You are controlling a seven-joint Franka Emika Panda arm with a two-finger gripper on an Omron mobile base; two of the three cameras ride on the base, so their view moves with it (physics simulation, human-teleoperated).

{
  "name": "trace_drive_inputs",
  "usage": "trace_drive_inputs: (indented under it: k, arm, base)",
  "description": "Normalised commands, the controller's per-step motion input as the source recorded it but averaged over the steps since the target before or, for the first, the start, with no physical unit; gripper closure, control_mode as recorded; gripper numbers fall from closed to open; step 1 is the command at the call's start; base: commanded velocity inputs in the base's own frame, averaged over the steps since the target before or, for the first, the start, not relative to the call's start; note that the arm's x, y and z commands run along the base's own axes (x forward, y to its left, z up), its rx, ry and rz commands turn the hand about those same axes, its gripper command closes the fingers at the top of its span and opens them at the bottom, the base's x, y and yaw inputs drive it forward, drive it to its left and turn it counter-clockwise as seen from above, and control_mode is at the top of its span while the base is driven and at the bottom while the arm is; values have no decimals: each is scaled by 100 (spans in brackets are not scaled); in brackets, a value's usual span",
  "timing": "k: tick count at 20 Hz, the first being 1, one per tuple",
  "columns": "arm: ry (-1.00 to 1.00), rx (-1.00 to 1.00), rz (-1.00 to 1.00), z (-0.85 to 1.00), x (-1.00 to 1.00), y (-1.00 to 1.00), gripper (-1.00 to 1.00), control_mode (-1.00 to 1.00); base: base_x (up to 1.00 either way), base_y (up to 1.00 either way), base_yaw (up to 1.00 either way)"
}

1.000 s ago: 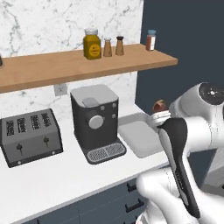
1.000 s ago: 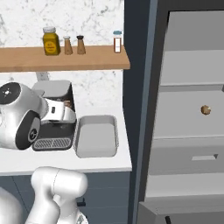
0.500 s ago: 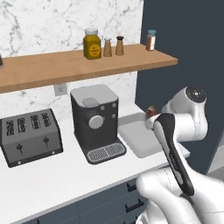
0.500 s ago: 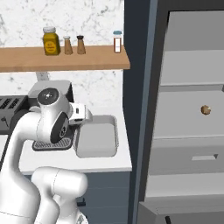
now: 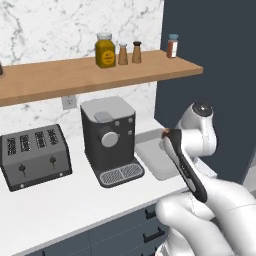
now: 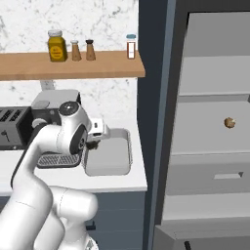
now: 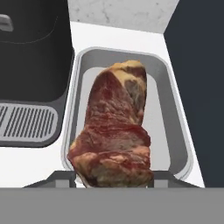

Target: Place one mushroom and one steak in each tupperware on the nearby counter, to pack two identical lunches.

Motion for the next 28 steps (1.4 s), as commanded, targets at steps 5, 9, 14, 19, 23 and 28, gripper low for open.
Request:
trace_drive_inputs:
  k: [5,9,14,19,23,28]
  arm:
    - [0,0,3,-34,50,-11,100,-100]
    - [5,0,0,-33,33,0,100,-100]
    - [8,0,0,-38,31,0,100,-100]
    - [5,0,0,-33,29,0,100,-100]
    - [0,0,1,-26,37,0,100,-100]
    - [0,0,1,-28,44,0,100,-100]
  base:
    - [0,0,0]
    - [0,0,0]
    - [0,0,0]
    - [0,0,0]
    - [0,0,0]
    - [0,0,0]
